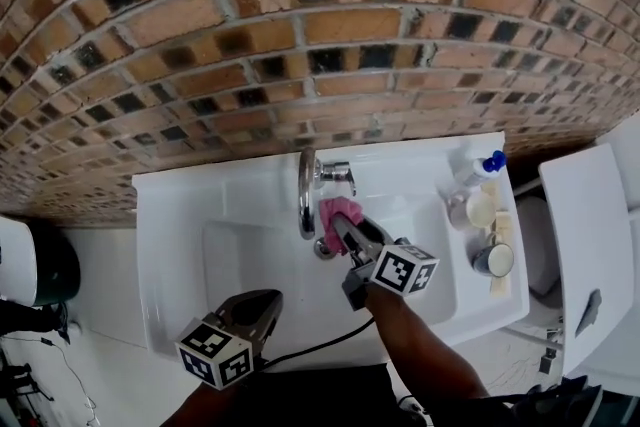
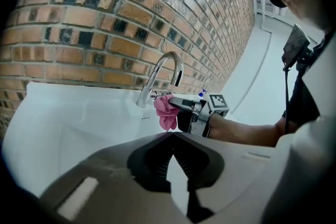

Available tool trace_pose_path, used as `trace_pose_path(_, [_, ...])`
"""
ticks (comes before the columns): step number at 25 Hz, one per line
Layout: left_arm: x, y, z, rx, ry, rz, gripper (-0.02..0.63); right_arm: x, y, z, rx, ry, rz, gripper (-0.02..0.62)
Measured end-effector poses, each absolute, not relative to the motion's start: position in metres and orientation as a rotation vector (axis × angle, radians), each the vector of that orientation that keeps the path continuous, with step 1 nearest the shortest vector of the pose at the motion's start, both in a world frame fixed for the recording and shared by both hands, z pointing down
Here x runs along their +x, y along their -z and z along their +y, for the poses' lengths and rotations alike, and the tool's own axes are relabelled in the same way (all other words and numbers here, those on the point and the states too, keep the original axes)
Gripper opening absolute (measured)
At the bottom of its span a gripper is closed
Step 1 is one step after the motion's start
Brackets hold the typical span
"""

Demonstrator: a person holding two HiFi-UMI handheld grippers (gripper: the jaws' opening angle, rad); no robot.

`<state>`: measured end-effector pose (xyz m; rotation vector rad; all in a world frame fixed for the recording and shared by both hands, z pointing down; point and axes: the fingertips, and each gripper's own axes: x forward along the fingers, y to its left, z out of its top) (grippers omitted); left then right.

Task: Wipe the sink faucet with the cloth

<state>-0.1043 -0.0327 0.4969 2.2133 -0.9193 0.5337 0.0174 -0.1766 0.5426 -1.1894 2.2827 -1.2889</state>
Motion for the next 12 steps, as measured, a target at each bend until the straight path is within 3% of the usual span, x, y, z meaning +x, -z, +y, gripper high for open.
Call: trace_pose_path(12, [-0.120, -0.524, -0.054, 2.196, -0.578, -0.810, 0.005, 0.013, -0.581, -0.221, -1.212, 1.419, 1.836, 0.152])
